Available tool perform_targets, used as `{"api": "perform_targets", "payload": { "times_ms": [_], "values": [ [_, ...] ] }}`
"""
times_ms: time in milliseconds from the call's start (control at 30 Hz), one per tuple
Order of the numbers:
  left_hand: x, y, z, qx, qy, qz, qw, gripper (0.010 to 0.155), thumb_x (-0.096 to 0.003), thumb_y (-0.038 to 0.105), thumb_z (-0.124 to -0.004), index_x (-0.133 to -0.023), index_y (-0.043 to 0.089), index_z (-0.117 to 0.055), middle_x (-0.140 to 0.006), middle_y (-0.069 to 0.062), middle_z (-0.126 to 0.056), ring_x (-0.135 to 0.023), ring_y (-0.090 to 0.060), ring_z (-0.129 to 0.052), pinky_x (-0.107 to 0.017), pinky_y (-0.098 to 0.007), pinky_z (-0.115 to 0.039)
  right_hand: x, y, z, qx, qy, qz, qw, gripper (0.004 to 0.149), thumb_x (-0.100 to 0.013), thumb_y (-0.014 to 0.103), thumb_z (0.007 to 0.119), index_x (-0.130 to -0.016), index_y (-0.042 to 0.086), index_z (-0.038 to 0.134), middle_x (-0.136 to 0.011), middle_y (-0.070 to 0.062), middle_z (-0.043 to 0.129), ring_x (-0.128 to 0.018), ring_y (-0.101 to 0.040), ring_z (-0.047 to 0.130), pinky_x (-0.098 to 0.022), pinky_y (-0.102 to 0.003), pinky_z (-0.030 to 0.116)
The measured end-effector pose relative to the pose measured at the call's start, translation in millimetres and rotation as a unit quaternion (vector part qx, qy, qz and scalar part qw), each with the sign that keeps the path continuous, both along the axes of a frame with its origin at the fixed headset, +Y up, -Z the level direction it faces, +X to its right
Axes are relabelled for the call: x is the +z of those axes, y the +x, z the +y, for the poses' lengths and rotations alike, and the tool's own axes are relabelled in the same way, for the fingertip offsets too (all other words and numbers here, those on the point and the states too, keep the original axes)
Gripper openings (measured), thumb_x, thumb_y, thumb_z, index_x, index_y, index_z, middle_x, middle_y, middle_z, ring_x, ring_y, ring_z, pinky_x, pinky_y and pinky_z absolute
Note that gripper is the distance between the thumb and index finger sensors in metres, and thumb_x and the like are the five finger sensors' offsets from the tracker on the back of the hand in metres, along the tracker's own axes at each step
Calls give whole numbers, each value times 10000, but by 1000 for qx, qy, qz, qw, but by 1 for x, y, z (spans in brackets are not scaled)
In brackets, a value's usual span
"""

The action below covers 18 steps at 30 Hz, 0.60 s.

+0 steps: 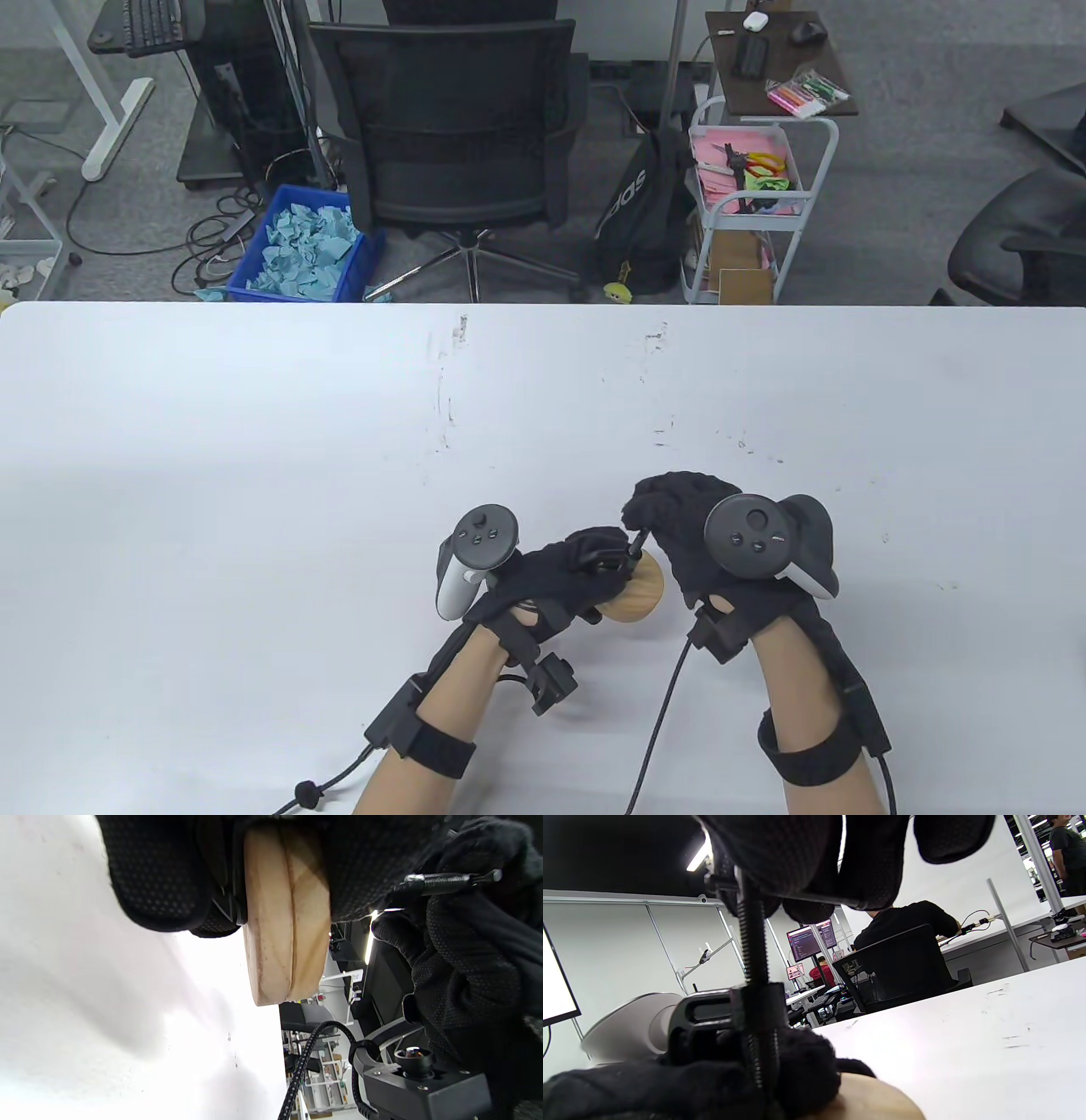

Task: Unscrew the clamp open

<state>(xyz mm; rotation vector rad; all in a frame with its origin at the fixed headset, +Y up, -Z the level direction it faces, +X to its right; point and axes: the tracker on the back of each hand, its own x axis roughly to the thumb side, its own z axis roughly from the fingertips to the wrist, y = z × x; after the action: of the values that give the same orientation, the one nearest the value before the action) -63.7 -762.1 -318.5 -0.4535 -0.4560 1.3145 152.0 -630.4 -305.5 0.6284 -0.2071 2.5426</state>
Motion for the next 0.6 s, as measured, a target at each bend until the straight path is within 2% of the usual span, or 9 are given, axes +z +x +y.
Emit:
{"api": "perform_targets", "payload": {
  "times_ms": [100,200,333,400,467,600],
  "values": [
    [0,-5,2,-28,20,26,999,442,-493,376,-864,-918,293,-776,-1123,-109,-565,-728,-235,-1012,-532,-218,-937,1,2,1,-6,12,-22,1000,461,-421,265,789,-882,276,775,-951,-9,720,-862,-362,784,-654,-605,571],
    [-1,-9,5,-47,27,55,997,442,-495,382,-864,-919,294,-776,-1119,-113,-574,-715,-228,-1024,-527,-211,-942,2,4,2,26,27,-45,998,509,-411,334,809,-911,260,747,-955,-28,703,-807,-346,822,-642,-588,595],
    [0,-10,5,-57,34,66,996,439,-490,380,-872,-911,291,-785,-1109,-109,-599,-694,-224,-1037,-515,-210,-951,1,10,3,7,19,-65,998,563,-382,500,781,-865,211,798,-889,-62,759,-718,-364,849,-614,-588,605],
    [1,-8,6,-62,41,65,995,439,-492,367,-872,-914,292,-781,-1119,-97,-583,-715,-235,-1022,-533,-221,-943,1,12,4,46,4,-80,996,639,-349,607,731,-835,203,830,-862,-62,789,-700,-366,855,-615,-592,602],
    [1,-5,8,-68,50,54,995,438,-493,363,-872,-915,292,-779,-1122,-93,-580,-721,-238,-1019,-538,-224,-941,1,12,3,60,-12,-77,995,686,-335,661,701,-836,210,828,-856,-55,794,-690,-351,865,-610,-581,617],
    [4,1,8,-75,53,43,995,437,-489,365,-876,-910,293,-785,-1116,-93,-593,-710,-235,-1027,-528,-222,-948,1,5,3,22,3,-48,999,534,-390,525,771,-830,227,827,-837,-47,806,-658,-333,887,-592,-568,643]
  ]
}}
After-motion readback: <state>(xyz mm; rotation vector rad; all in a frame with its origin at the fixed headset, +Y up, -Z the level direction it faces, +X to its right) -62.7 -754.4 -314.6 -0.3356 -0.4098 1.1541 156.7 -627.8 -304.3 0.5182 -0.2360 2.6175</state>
